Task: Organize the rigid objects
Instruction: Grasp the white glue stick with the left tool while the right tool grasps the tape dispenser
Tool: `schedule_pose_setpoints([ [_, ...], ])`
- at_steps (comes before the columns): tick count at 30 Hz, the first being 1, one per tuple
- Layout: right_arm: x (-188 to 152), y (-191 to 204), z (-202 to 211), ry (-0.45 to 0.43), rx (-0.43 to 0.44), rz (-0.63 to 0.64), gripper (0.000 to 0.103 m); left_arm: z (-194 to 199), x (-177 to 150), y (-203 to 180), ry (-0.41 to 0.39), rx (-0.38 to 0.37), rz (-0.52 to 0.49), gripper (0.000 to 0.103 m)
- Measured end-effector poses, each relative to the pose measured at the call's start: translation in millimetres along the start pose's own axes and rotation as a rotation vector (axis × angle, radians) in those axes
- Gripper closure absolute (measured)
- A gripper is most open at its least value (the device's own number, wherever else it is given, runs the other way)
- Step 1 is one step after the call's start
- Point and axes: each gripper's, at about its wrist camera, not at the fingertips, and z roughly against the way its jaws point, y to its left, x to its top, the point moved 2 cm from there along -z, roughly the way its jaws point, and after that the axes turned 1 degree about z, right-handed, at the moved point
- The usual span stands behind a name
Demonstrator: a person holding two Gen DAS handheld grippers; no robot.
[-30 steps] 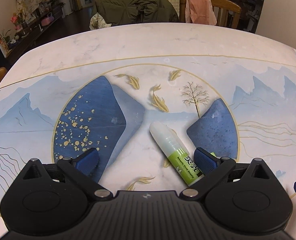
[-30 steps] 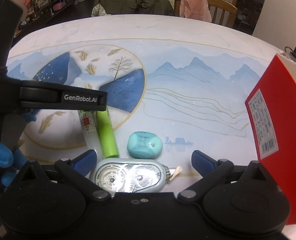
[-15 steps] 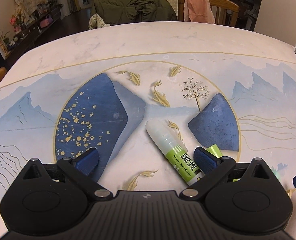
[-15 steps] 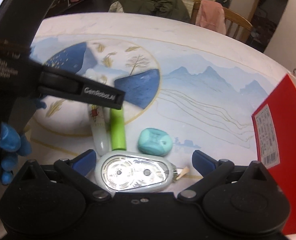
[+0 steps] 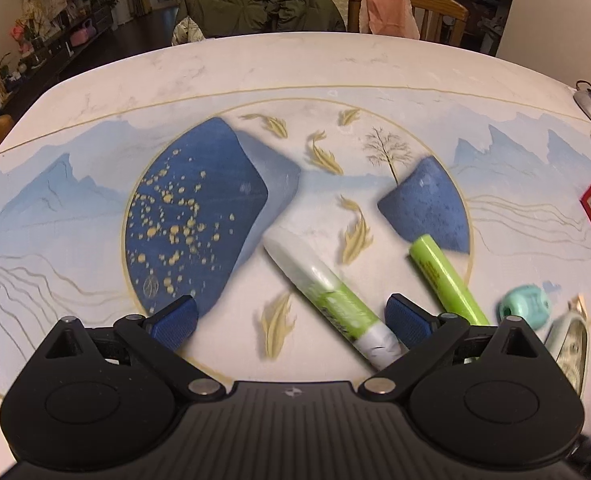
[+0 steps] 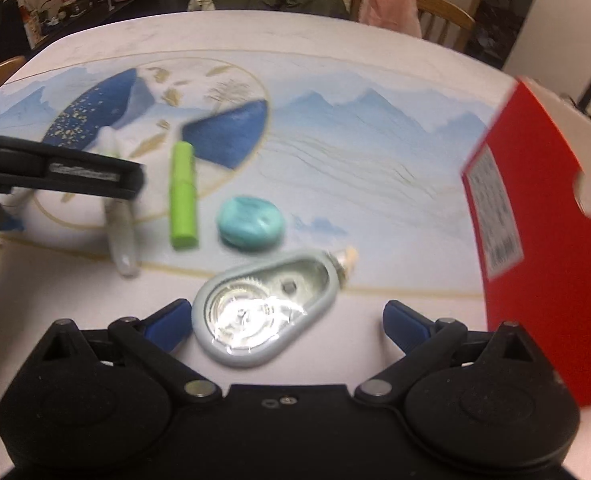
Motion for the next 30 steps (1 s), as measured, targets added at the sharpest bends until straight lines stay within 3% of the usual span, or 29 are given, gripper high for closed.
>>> schedule_pose_setpoints([
  [8, 3, -16, 5, -0.019, 0.068, -0.115, 0.002, 13, -14, -6, 0.017, -0.020, 0.009, 0.005],
  [14, 11, -15, -5, 0.002, 0.059, -0.181, 0.008, 17, -18, -14, 0.004, -0.004, 0.009, 0.010],
  [17, 12, -13, -8, 0.000, 0.041, -0.190, 0.011, 19, -18, -16, -0.014, 0.003, 0.001, 0.023],
  [19, 13, -12, -9, 0.001, 0.025, -0.184, 0.013, 22, -18, -17, -0.025, 0.001, -0.003, 0.038],
  [25, 11, -11, -4, -0.014, 0.012, -0.144, 0.030, 26, -21, -17, -0.052, -0.002, 0.006, 0.054],
  [27, 10, -13, 0, -0.021, 0.025, -0.138, 0.042, 27, -21, -14, -0.056, -0.013, 0.019, 0.060],
  [30, 7, -17, 3, -0.018, 0.058, -0.144, 0.043, 29, -21, -9, -0.055, -0.036, 0.043, 0.071],
])
